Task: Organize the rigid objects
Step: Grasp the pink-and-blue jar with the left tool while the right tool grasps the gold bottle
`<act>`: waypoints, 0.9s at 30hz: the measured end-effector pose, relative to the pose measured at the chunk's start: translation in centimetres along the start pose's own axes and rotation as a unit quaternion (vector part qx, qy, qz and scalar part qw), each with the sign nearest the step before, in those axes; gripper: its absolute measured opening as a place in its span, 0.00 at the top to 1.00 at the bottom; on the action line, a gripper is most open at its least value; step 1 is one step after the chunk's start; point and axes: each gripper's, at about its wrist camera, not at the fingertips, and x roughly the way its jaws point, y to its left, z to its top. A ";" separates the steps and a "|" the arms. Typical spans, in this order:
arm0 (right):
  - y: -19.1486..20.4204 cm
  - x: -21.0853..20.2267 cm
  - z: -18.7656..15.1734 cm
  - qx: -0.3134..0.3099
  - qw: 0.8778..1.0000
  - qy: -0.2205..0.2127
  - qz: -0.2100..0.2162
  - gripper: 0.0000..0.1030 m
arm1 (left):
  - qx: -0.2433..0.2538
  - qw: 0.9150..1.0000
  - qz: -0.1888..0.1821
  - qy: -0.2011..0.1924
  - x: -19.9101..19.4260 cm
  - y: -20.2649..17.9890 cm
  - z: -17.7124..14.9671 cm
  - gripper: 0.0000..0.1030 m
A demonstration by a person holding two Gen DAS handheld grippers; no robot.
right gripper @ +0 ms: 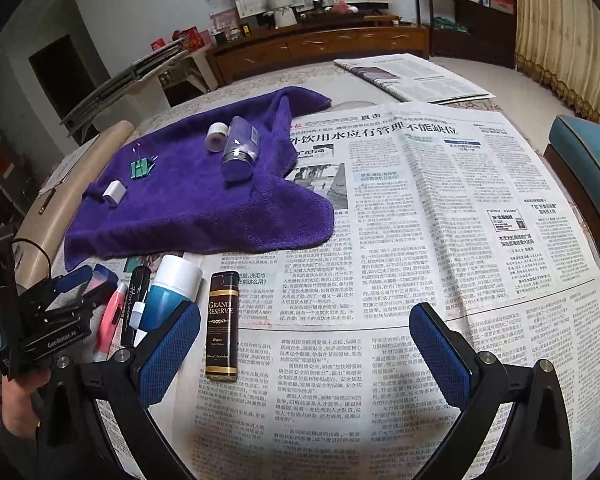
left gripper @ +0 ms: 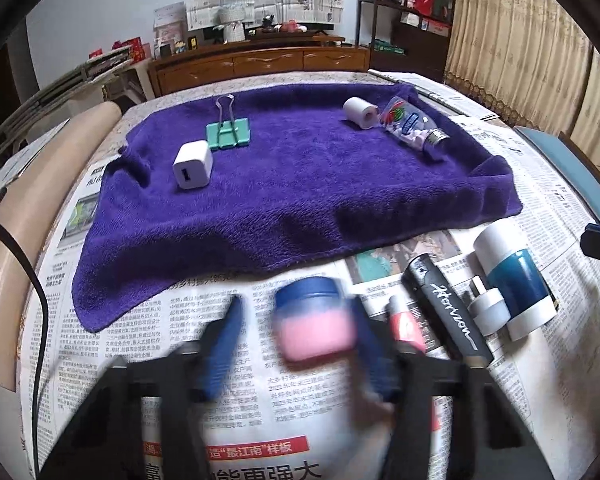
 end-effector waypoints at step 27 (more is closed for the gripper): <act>6.3 4.5 -2.1 -0.097 0.994 0.007 -0.058 0.18 | -0.007 1.000 -0.003 0.008 -0.1 0.3 0.2 0.63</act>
